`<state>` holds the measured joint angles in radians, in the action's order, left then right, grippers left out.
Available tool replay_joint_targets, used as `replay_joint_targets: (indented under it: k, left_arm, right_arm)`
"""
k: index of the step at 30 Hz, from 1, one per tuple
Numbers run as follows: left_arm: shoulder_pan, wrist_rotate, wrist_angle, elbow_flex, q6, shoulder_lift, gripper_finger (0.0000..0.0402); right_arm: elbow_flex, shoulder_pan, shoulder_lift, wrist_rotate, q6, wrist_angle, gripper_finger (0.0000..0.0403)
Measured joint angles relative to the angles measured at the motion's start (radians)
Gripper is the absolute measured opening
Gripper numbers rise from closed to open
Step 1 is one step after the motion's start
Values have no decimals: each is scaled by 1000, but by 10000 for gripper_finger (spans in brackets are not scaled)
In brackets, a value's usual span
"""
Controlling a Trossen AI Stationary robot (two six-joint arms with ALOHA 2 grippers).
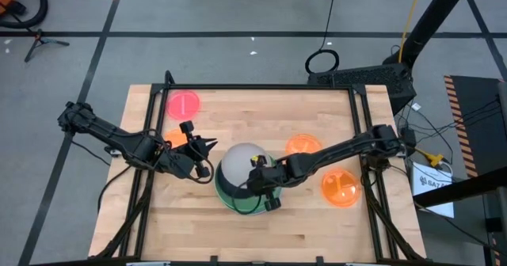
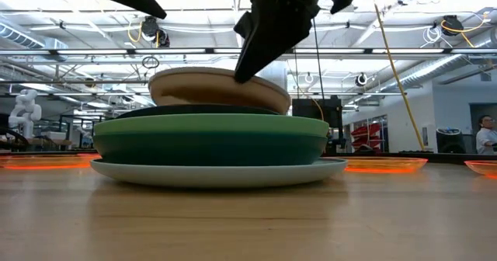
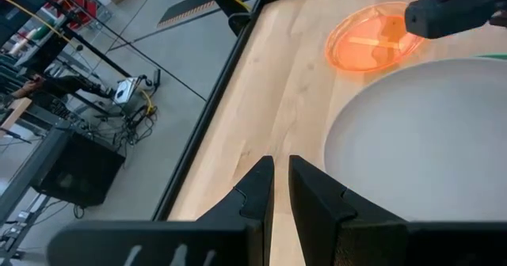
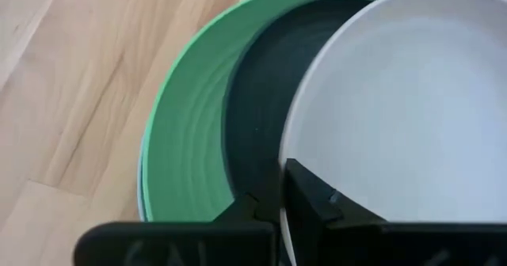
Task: Stack plastic plates
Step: Stack the gray plate on the black plate, then stack the top right orange plate on the gray plate
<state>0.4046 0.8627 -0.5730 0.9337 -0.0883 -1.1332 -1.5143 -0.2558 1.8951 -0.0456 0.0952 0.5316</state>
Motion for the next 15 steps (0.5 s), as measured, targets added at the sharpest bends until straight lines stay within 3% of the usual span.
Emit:
replay_joint_targets:
  k: [15]
  left_arm:
    - [0, 0, -1, 0, -4, 0, 49]
  right_arm:
    - [-2, -14, 13, -5, -33, -8, 69]
